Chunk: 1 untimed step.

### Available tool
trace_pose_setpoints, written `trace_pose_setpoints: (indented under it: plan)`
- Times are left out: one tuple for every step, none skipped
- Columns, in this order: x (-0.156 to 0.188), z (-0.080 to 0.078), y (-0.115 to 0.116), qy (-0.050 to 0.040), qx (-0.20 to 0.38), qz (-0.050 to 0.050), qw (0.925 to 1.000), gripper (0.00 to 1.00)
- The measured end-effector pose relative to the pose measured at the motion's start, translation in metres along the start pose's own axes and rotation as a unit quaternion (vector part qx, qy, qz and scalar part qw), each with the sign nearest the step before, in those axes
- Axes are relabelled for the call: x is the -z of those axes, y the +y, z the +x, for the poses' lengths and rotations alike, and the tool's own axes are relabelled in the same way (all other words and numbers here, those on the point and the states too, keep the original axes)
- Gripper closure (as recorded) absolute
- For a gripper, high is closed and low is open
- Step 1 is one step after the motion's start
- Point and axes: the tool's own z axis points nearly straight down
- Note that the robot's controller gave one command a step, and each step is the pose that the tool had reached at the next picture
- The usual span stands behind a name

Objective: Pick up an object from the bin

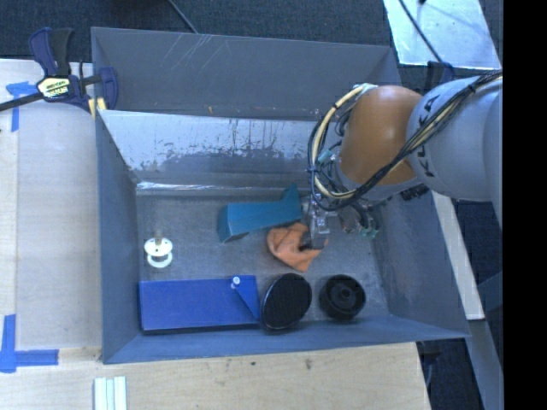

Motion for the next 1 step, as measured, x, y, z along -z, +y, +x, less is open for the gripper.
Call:
trace_pose_setpoints:
  plan:
    - [0.156,-0.0156,0.019,-0.0005,0.007,-0.002,1.0,1.0]
